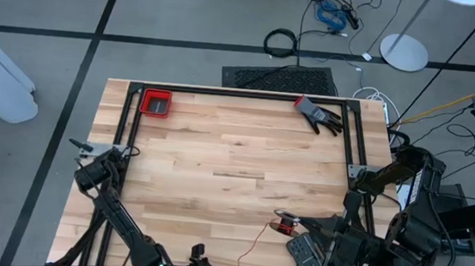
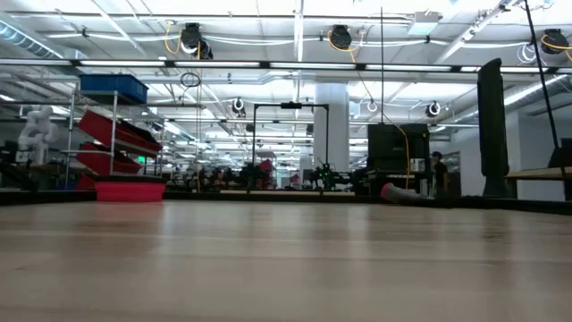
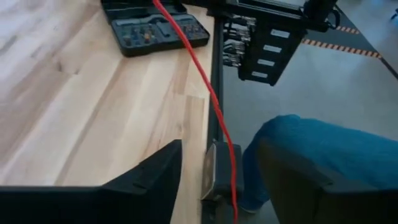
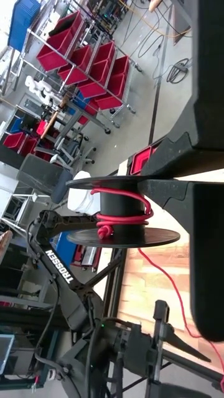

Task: Coil cords
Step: Coil the red wire onto the spool

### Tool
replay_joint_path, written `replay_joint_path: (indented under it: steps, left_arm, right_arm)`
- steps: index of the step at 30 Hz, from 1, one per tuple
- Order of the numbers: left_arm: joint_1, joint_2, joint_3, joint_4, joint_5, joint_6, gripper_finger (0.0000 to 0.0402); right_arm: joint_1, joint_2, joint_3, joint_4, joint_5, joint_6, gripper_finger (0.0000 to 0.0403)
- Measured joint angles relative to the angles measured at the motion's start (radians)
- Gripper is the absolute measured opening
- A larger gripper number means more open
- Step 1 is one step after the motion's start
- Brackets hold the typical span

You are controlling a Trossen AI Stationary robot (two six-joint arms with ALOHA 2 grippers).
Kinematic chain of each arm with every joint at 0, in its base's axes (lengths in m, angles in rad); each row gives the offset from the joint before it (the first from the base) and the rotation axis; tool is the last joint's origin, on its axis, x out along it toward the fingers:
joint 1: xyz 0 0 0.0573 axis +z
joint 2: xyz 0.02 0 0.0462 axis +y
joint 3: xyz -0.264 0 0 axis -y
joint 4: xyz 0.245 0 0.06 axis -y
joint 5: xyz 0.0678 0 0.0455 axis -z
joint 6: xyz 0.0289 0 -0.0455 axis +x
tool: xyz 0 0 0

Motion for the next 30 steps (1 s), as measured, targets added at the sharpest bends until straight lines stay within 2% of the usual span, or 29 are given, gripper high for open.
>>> replay_joint_path:
  steps: [5,20,30]
  left_arm:
    - [0.001,0.047,0.0,0.061,-0.001,0.006,0.0228]
    - [0.005,0.083,0.0,0.122,-0.008,0.005,0.0228]
    - [0.015,0.108,0.0,0.151,-0.061,-0.001,0.022]
  right_arm:
    - [0.0,0.0,0.0,0.001,0.0,0.0,0.0]
    - [0.0,0.0,0.0,0.001,0.0,0.0,0.0]
    - [0.0,0.0,0.0,0.001,0.0,0.0,0.0]
